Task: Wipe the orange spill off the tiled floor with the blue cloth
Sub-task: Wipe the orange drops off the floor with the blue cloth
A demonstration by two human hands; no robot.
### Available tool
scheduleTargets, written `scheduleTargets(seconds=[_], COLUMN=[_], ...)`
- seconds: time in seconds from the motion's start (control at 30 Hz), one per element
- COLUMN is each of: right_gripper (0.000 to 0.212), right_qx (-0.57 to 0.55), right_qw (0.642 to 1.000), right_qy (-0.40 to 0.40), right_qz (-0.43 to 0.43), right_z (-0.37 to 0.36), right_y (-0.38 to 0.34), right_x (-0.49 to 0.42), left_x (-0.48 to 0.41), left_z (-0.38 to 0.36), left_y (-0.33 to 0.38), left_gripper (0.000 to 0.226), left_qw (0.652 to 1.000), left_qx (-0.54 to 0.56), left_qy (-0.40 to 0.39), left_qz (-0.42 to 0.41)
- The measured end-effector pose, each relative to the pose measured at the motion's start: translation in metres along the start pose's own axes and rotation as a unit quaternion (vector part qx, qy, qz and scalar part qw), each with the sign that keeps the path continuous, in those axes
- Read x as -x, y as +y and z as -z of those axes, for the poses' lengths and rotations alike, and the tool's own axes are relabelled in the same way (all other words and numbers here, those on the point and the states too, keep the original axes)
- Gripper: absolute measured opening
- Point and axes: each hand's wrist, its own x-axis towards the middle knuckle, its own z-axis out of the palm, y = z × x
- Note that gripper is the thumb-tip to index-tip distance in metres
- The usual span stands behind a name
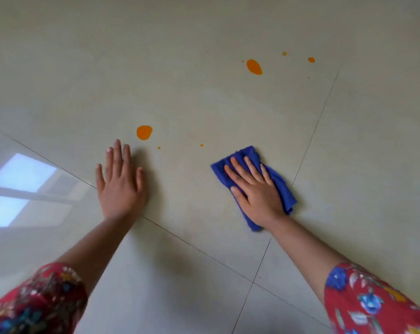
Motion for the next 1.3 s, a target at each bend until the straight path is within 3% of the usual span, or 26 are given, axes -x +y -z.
scheduleTargets(seconds=[0.07, 0.17, 0.23, 0.3, 0.37, 0.43, 0.47, 0.5, 0.57, 0.63, 0.67, 0.7, 0.77, 0.8, 0.83, 0.87, 0.97, 1.0, 1.13, 1.3], right_gripper=[0.054, 0.054, 0.052, 0.052, 0.052, 0.053, 0.055, 0.055, 0.054, 0.053, 0.052, 0.052, 0.051, 0.052, 0.053, 0.054, 0.055, 0.054, 0.052, 0.053], right_qx=[-0.024, 0.012, 0.003, 0.004, -0.009, -0.023, -0.029, -0.029, -0.008, -0.01, -0.014, -0.018, -0.039, -0.043, -0.046, -0.045, -0.013, -0.007, 0.0, 0.013], right_qw=[0.999, 0.975, 0.948, 0.967, 0.998, 0.995, 0.994, 0.997, 0.99, 0.948, 0.944, 0.959, 0.998, 0.998, 0.994, 0.996, 0.981, 0.972, 0.967, 0.966], right_qy=[0.022, -0.042, -0.087, -0.074, -0.02, 0.038, 0.051, 0.046, -0.005, -0.079, -0.082, -0.068, -0.006, 0.027, 0.042, 0.041, -0.017, -0.029, -0.011, -0.012], right_qz=[-0.017, 0.216, 0.307, 0.242, 0.051, -0.084, -0.091, -0.051, 0.138, 0.307, 0.319, 0.273, 0.05, -0.046, -0.089, -0.067, 0.191, 0.233, 0.256, 0.258], right_z=[-0.004, -0.004, 0.007, 0.006, 0.003, -0.003, -0.005, -0.008, -0.007, 0.005, 0.006, 0.006, 0.006, 0.006, 0.004, 0.001, -0.009, -0.009, -0.014, -0.018], right_y=[-0.033, -0.041, -0.019, 0.001, 0.003, -0.022, -0.039, -0.052, -0.062, -0.041, -0.025, -0.012, -0.002, -0.011, -0.028, -0.049, -0.097, -0.101, -0.114, -0.165], right_x=[-0.009, 0.016, 0.011, -0.012, -0.047, -0.072, -0.082, -0.081, -0.064, -0.05, -0.055, -0.063, -0.094, -0.11, -0.119, -0.121, -0.092, -0.082, -0.091, -0.172], left_x=[-0.009, -0.007, -0.009, -0.01, -0.011, -0.009, -0.01, -0.01, -0.015, -0.016, -0.015, -0.015, -0.016, -0.017, -0.018, -0.018, -0.017, -0.017, -0.017, -0.017], left_z=[-0.004, -0.009, -0.009, -0.009, -0.009, -0.009, -0.009, -0.009, -0.008, -0.008, -0.008, -0.008, -0.008, -0.008, -0.008, -0.008, -0.007, -0.008, -0.009, -0.009], left_y=[-0.002, 0.004, 0.002, 0.002, -0.001, -0.001, -0.002, -0.001, -0.001, 0.0, 0.0, 0.001, 0.002, 0.002, 0.002, 0.002, 0.003, 0.004, -0.002, -0.004], left_gripper=[0.058, 0.057, 0.057, 0.058, 0.061, 0.062, 0.062, 0.062, 0.062, 0.062, 0.062, 0.062, 0.062, 0.062, 0.062, 0.062, 0.062, 0.062, 0.062, 0.063], left_qw=[0.997, 0.992, 0.992, 0.992, 0.992, 0.992, 0.992, 0.992, 0.992, 0.991, 0.991, 0.991, 0.991, 0.99, 0.99, 0.991, 0.991, 0.991, 0.991, 0.989], left_qx=[0.011, 0.011, 0.007, 0.004, -0.004, -0.004, -0.003, -0.003, 0.003, 0.006, 0.005, 0.003, 0.003, 0.004, 0.005, 0.006, 0.008, 0.008, 0.013, 0.024], left_qy=[0.006, -0.002, -0.009, -0.013, -0.013, -0.01, -0.009, -0.008, -0.002, -0.001, -0.003, -0.005, -0.006, -0.006, -0.007, -0.007, 0.0, 0.0, -0.013, -0.004], left_qz=[0.071, 0.126, 0.125, 0.127, 0.127, 0.124, 0.125, 0.123, 0.127, 0.13, 0.131, 0.132, 0.136, 0.138, 0.138, 0.136, 0.136, 0.135, 0.135, 0.143])
